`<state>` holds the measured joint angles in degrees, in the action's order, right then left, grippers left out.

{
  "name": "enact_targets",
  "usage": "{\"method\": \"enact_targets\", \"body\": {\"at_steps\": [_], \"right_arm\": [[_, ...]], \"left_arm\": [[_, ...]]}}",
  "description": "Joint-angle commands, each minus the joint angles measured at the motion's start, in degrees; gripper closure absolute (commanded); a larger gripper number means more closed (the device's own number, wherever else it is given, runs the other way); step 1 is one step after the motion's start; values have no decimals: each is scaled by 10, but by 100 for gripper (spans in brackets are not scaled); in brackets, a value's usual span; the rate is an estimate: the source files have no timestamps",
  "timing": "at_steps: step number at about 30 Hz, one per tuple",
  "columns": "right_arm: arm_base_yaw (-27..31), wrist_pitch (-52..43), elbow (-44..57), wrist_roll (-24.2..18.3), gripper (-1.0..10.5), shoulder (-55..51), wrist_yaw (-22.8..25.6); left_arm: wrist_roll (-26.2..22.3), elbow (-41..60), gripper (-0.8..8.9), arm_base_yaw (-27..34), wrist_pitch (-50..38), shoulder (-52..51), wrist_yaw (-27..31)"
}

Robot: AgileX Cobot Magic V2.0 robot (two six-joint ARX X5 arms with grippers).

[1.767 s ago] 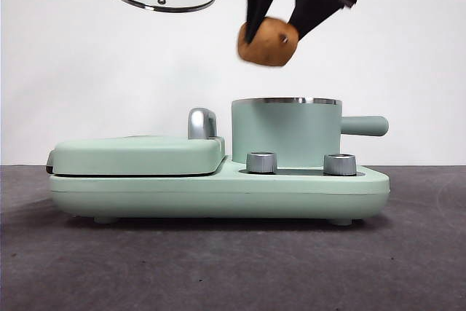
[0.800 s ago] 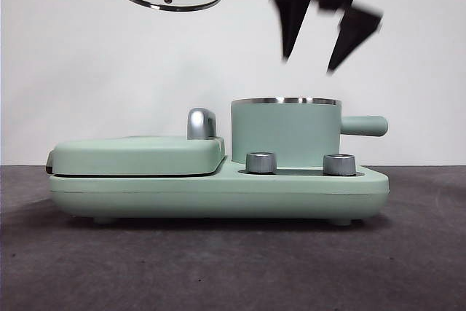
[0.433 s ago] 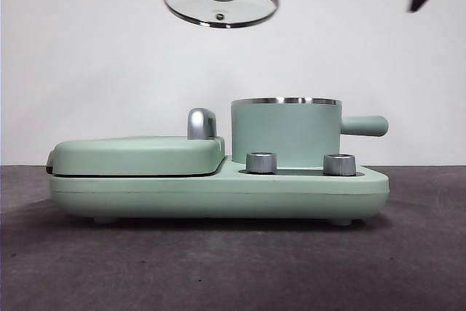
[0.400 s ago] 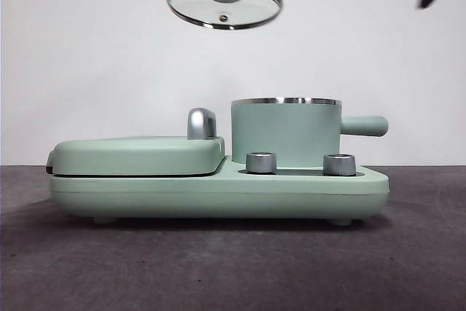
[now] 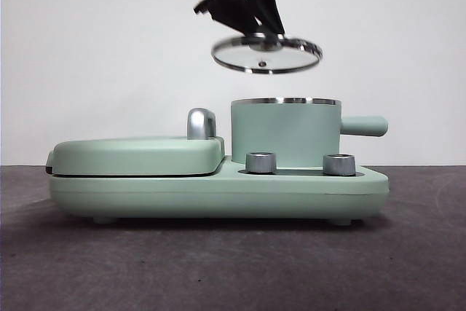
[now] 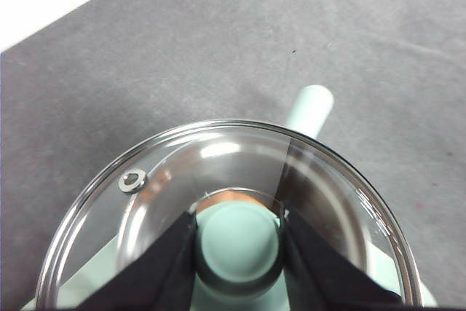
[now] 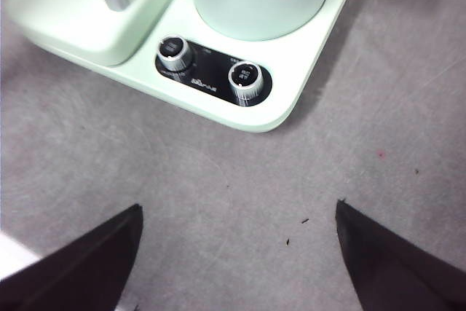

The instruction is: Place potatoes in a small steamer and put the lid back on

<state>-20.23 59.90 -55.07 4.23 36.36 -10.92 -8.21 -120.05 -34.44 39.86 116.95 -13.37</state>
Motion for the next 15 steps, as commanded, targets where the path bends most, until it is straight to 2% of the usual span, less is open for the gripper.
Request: {"method": "enact_targets", "body": {"at_steps": [1, 6, 15], "right_arm": [[-3, -8, 10, 16, 525, -35, -2], [-3, -7, 15, 40, 525, -63, -2], [-3, -7, 15, 42, 525, -63, -2]], "left_arm": [[-3, -22, 797, -8, -25, 24, -2], [-3, -22, 797, -10, -41, 39, -10], [0, -22, 797, -19, -55, 55, -21]]}}
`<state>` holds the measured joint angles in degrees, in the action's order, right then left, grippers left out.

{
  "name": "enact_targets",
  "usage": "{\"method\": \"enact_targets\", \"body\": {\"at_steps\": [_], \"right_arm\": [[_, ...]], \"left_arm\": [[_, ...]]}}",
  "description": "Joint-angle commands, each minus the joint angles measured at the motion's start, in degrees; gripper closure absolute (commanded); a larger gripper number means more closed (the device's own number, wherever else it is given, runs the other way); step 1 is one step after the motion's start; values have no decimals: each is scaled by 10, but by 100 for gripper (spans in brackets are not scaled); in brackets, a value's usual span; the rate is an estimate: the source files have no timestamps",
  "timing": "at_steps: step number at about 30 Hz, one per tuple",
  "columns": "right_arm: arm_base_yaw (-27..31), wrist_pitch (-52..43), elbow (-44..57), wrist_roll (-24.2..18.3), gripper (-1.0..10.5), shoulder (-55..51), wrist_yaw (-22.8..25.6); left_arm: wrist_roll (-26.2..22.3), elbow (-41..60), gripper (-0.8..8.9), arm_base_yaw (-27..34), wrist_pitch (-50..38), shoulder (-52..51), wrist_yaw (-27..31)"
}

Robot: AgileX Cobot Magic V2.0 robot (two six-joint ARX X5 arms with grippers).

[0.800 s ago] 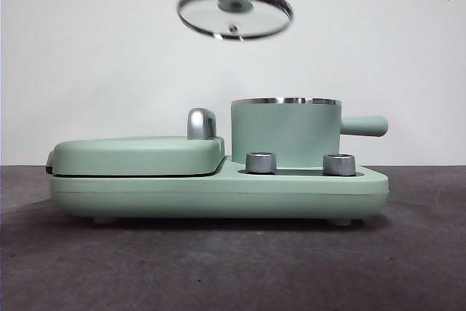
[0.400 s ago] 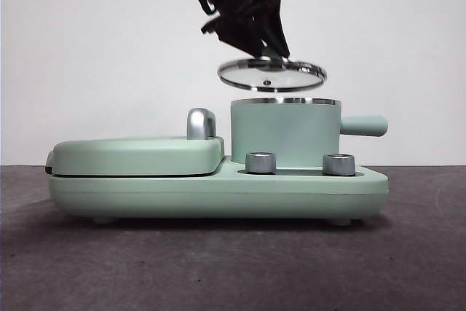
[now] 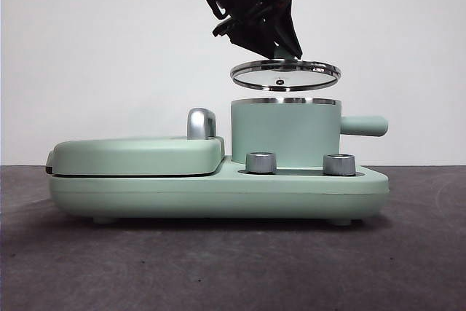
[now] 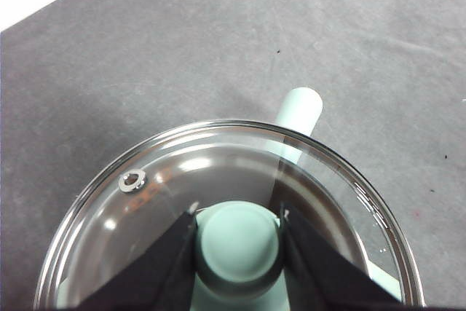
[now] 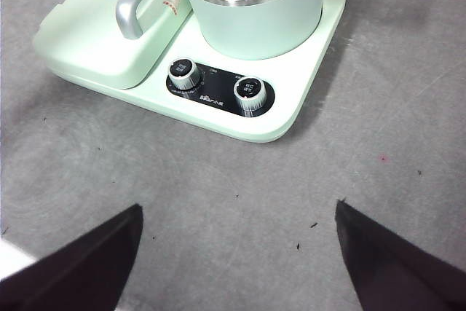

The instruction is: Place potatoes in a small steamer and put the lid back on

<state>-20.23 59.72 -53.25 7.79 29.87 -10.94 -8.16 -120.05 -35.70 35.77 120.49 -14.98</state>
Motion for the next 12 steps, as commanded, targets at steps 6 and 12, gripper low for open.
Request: {"method": "enact_targets", "body": {"at_steps": [6, 12], "right_arm": [[-3, -6, -3, 8, 525, 2, -2], [-3, -6, -3, 13, 525, 2, -2]], "left_arm": [[-1, -22, 797, -7, -13, 37, -5], [-2, -22, 796, -7, -4, 41, -5]]}}
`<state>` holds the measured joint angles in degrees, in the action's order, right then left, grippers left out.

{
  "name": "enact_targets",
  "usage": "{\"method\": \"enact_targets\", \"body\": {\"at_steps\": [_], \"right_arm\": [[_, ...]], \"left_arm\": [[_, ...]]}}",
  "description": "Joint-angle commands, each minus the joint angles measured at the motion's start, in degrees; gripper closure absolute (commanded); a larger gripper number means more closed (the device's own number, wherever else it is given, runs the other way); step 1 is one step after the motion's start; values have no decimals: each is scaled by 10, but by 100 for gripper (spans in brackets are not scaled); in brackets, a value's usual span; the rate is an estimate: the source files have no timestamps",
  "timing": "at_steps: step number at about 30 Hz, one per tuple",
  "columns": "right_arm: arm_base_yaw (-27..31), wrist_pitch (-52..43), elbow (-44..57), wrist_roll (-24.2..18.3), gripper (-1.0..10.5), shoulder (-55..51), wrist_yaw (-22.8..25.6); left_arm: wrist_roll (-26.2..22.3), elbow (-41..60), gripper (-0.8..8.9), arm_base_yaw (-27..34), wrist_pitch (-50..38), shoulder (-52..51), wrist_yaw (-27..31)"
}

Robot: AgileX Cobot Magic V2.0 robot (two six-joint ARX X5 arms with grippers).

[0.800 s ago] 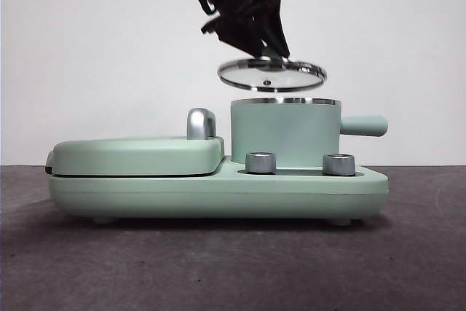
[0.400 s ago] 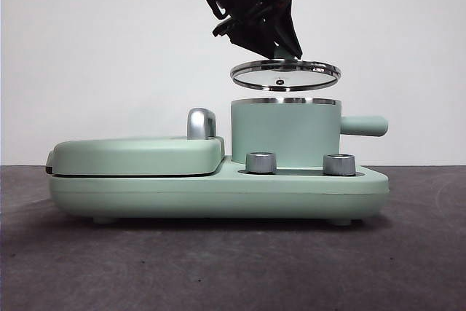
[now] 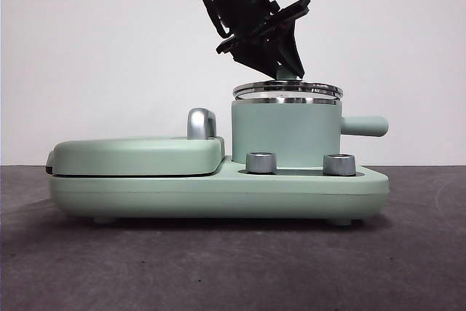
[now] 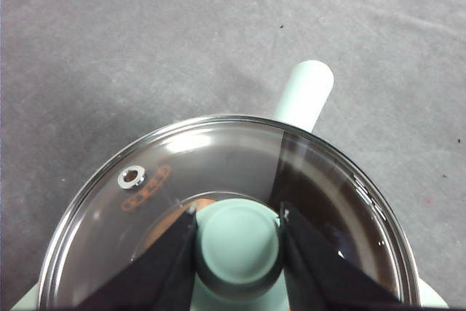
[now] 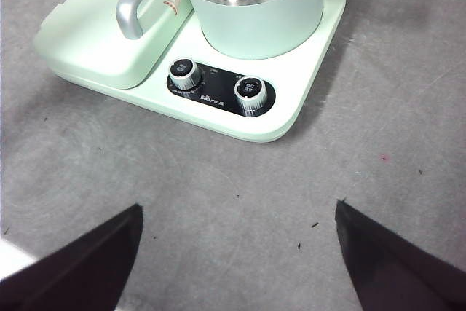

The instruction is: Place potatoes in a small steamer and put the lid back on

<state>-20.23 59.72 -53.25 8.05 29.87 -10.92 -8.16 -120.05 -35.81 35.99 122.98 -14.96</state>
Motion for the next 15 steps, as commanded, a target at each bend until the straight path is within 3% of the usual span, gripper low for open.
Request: {"method": "enact_targets", "body": {"at_steps": [1, 10, 15], "right_arm": [[-3, -6, -3, 11, 525, 2, -2], [-3, -6, -3, 21, 525, 2, -11], [-3, -6, -3, 22, 525, 2, -11]], "left_arm": [[-2, -22, 796, -6, -2, 16, -5], [-56, -22, 797, -6, 38, 21, -5], [-62, -22, 797, -10, 2, 29, -5]]}}
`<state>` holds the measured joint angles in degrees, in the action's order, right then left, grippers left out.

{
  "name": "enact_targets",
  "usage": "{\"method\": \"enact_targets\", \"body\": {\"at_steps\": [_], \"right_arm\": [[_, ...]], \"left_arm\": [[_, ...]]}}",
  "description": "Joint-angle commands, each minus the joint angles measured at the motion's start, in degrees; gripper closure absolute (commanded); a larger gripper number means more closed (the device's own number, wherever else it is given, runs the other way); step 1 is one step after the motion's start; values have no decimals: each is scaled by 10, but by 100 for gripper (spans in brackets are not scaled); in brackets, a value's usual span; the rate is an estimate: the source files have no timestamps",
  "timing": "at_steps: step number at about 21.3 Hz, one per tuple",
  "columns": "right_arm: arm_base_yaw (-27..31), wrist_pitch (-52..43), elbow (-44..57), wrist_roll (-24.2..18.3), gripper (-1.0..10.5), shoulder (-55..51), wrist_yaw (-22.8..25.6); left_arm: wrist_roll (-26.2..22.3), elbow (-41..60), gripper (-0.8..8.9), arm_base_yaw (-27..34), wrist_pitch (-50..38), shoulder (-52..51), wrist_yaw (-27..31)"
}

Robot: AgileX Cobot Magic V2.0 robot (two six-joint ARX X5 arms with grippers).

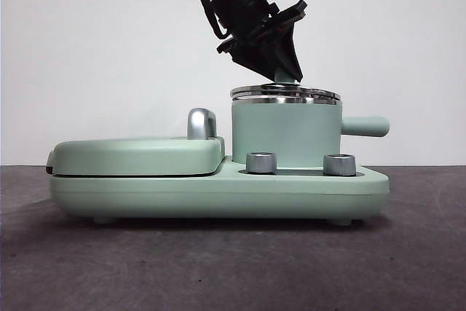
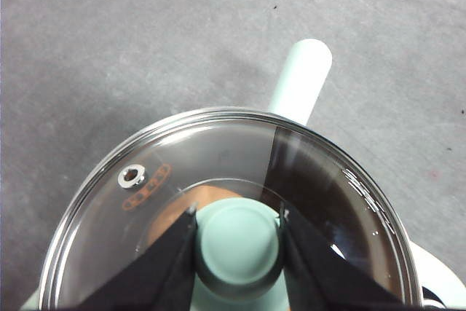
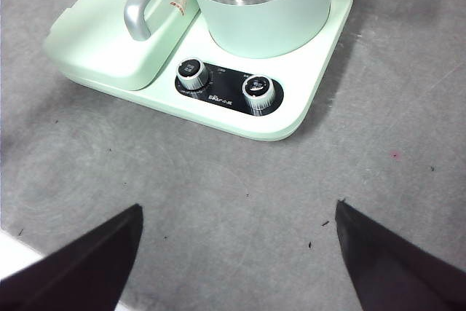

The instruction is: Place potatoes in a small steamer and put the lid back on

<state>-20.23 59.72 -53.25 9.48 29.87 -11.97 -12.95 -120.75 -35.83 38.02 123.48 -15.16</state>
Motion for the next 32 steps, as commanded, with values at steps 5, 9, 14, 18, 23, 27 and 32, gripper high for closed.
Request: {"method": "enact_targets", "body": {"at_steps": [5, 9, 14, 18, 23, 27, 32], "right_arm": [[-3, -6, -3, 8, 525, 2, -1], [-3, -6, -3, 8, 525, 2, -1], [-3, -6, -3, 8, 525, 2, -1], [-3, -6, -3, 8, 525, 2, -1], [-3, -5, -3, 9, 525, 2, -2], [-3, -5, -3, 8, 525, 2, -2], [-3, -5, -3, 8, 525, 2, -2]], "left_arm": [[-14, -15, 797, -11, -27, 24, -5], [-11, -15, 797, -11, -23, 23, -46], [-12, -15, 797, -9, -10, 14, -46], [-12, -15, 797, 1, -12, -13, -46], [-9, -15, 797, 12, 3, -31, -50], [-9, -15, 797, 14, 7, -54, -57], [-9, -13, 797, 14, -3, -64, -65]]}}
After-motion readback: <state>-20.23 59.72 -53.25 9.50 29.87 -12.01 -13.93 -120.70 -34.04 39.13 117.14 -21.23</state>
